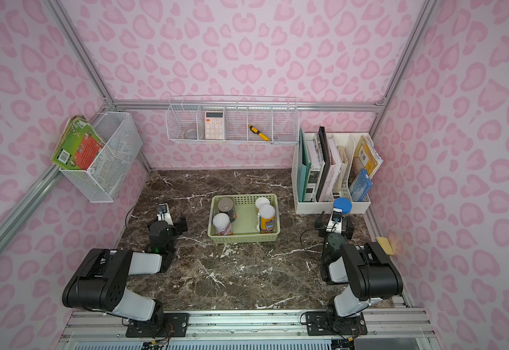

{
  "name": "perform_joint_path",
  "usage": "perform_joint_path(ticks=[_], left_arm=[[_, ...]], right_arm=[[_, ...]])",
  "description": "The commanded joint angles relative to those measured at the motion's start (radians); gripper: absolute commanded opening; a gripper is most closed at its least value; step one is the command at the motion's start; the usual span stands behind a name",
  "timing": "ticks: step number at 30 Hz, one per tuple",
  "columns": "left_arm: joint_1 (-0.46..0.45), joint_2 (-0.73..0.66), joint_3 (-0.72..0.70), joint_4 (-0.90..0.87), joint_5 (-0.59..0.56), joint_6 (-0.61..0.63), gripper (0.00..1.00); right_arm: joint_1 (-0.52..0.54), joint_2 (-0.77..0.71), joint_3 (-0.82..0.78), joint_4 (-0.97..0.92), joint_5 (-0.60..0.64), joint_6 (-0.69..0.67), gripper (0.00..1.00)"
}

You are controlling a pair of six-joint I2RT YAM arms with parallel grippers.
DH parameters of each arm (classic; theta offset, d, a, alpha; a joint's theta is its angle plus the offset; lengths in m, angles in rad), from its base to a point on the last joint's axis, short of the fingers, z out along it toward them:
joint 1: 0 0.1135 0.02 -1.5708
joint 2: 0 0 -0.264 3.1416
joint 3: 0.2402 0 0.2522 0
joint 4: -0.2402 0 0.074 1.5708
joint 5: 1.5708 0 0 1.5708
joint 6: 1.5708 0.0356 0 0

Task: Put the canned food in the basket
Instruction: Reset both arms

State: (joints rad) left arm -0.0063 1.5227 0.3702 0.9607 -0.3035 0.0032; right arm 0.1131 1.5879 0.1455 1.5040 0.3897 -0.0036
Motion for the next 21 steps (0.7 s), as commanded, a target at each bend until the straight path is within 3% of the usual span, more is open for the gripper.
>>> perform_joint_path(ticks=[1,21], left_arm=[[0.058,0.01,0.058,-0.152,0.101,-0.076,0.99],[0.081,0.031,0.058,-0.147,0.111,-0.099,0.99]], right_arm=[[0.001,-0.001,0.004,0.004,-0.002,0.01,1.0],[0.0,0.0,0.003,0.004,-0.003,0.01,1.0]])
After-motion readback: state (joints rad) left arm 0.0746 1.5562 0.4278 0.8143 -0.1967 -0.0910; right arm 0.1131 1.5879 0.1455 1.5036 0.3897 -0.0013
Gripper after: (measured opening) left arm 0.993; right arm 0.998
